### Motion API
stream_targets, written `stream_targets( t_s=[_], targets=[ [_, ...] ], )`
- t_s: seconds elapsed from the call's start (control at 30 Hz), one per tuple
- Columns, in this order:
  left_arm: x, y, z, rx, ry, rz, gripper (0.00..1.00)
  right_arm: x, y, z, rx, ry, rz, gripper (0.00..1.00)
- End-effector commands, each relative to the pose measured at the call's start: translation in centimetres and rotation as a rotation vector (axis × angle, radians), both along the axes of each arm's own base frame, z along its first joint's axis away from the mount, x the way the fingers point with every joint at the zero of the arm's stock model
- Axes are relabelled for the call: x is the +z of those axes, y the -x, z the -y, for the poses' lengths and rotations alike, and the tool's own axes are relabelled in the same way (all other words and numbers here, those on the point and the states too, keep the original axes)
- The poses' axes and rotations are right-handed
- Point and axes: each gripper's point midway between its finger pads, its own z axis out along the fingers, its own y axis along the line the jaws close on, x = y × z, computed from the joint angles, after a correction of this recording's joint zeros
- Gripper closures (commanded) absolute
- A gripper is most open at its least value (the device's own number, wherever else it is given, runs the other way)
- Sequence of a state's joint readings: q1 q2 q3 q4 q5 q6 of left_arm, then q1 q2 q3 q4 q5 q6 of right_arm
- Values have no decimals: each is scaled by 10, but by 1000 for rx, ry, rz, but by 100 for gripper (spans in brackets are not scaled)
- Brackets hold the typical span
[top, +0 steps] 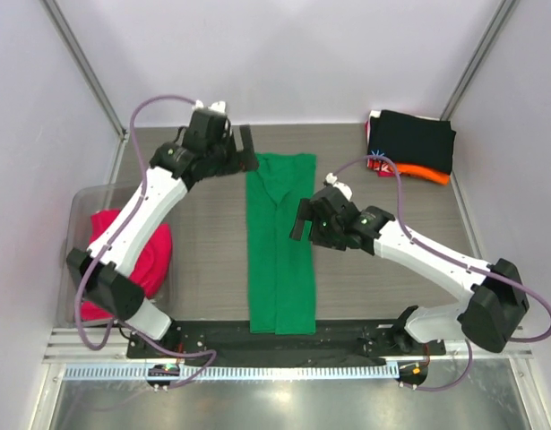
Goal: Fold and stack the t-shirts
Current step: Fold the tshirt
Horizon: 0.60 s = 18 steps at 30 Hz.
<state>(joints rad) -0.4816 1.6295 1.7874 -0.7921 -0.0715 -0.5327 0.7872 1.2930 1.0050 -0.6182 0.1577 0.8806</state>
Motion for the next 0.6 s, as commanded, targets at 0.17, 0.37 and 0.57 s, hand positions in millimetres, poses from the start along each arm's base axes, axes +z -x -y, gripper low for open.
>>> stream_targets(
  t_s=[0.17, 0.37, 0.57],
  targets=[
    [-88, 137, -25, 23, 58, -250, 9, 9, -33, -12, 50, -20, 42, 0],
    [-165, 228, -24, 1, 101, -433, 16, -31, 24, 10, 28, -27, -61, 4],
    [-183, 270, -9, -66, 173, -461, 25, -78, 111, 16, 60, -75, -182, 19]
  ],
)
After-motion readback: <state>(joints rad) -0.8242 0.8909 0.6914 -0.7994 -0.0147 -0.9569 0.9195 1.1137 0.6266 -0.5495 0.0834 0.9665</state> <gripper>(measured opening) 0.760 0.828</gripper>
